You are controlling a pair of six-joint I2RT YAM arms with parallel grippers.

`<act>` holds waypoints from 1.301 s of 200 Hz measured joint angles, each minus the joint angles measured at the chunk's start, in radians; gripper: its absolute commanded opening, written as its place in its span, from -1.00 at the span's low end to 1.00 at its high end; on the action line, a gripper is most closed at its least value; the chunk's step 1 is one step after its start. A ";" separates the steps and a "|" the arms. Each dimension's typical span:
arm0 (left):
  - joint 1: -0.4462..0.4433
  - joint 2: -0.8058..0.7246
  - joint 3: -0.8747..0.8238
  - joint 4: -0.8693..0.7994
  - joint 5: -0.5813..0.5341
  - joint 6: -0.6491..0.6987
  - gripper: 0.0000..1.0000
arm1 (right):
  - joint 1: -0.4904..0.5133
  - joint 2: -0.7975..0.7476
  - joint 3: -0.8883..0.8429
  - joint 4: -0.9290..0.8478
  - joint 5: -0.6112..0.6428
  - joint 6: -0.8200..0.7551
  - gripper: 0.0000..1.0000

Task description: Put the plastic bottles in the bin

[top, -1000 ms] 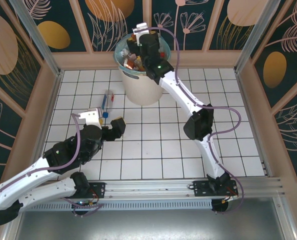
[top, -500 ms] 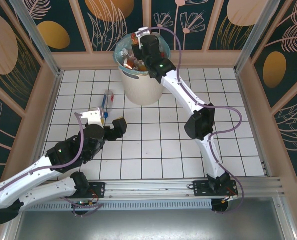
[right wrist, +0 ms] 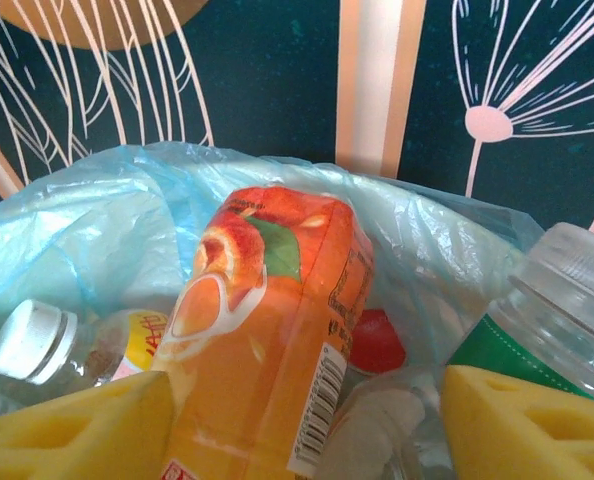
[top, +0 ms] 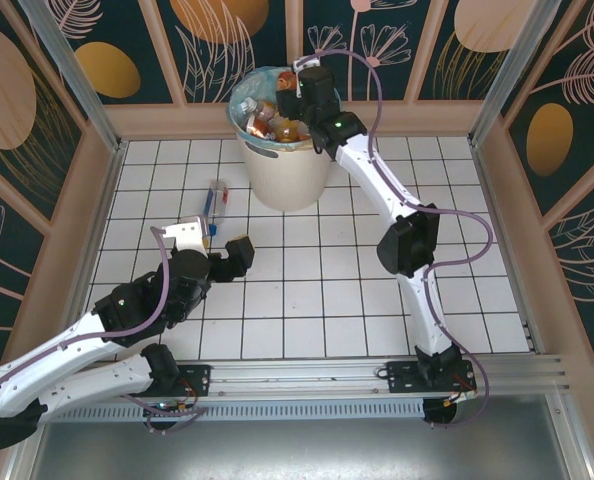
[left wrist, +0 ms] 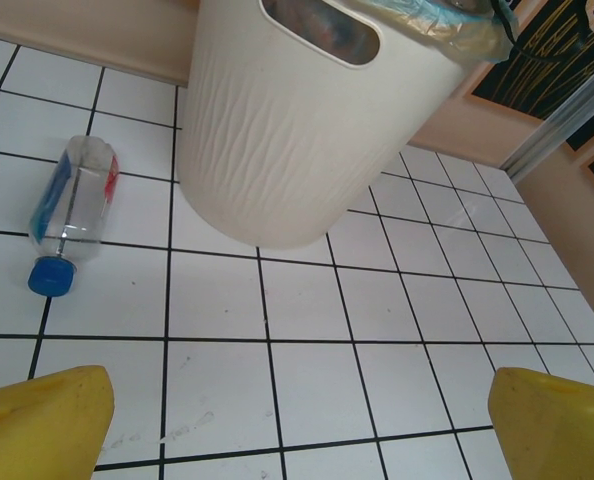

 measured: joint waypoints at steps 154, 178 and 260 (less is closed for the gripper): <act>0.337 0.232 0.234 -0.056 -0.058 0.194 0.87 | 0.048 -1.028 -1.206 0.345 -0.053 0.136 0.54; 0.486 0.302 0.234 -0.007 0.072 0.242 0.85 | 0.048 -1.173 -1.450 0.393 -0.076 0.176 0.53; 0.773 0.700 0.254 0.143 0.427 0.328 0.80 | 0.058 -1.415 -1.764 0.364 -0.148 0.308 0.54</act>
